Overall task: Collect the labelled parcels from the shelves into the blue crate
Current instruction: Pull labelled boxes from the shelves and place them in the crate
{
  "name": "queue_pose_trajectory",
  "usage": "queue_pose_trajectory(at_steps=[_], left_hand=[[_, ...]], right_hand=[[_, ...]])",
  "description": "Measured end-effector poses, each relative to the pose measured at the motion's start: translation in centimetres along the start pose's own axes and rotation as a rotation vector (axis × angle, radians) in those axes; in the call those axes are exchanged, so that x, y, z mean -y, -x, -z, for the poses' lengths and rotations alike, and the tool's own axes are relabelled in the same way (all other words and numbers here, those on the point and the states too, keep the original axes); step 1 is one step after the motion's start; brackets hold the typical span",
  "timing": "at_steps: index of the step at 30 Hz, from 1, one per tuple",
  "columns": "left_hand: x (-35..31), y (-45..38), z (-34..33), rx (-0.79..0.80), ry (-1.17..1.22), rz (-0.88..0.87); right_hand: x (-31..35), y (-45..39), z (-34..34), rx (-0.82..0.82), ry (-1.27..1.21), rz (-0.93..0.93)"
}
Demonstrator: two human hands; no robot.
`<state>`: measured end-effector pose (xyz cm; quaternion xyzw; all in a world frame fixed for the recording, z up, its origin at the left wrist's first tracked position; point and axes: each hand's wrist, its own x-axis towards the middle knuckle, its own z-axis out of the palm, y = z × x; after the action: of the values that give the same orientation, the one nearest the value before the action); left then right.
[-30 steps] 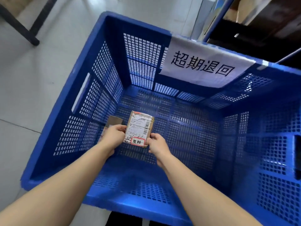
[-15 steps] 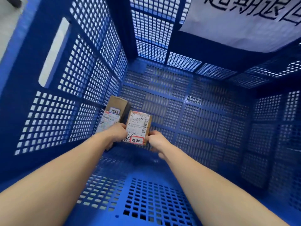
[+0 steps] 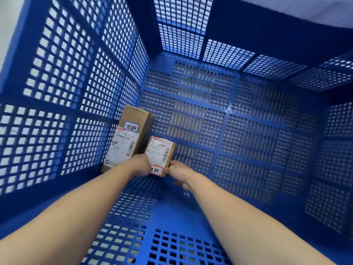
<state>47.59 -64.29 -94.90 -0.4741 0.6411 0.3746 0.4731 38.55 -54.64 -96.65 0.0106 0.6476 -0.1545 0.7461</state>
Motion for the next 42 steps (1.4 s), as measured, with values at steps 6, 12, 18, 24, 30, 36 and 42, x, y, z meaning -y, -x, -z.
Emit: queue_pose_trajectory(at_steps=[6, 12, 18, 24, 30, 36, 42], left_hand=[[0.4, 0.1, 0.0, 0.031, 0.051, 0.026], [0.8, 0.0, 0.3, 0.050, 0.051, 0.095], [0.9, 1.5, 1.9, 0.016, 0.125, 0.087], [-0.4, 5.5, 3.7, -0.147, 0.296, 0.046], [-2.8, 11.6, 5.6, -0.200, 0.380, -0.004], [-6.2, 18.7, 6.8, -0.164, 0.505, -0.074], [-10.2, 27.2, 8.4, -0.181, 0.572, -0.151]], right_hand=[[0.3, -0.6, -0.7, 0.013, 0.003, 0.046], [0.6, -1.3, -1.4, 0.023, 0.004, 0.026], [0.2, 0.6, 0.6, -0.098, -0.019, 0.021], [0.6, 5.0, 2.4, -0.298, -0.023, 0.118], [1.9, 11.6, 3.5, -0.335, -0.148, 0.173], [3.1, 19.4, 4.5, -0.389, -0.228, 0.195], [4.2, 29.6, 6.6, -0.441, -0.286, 0.236]])
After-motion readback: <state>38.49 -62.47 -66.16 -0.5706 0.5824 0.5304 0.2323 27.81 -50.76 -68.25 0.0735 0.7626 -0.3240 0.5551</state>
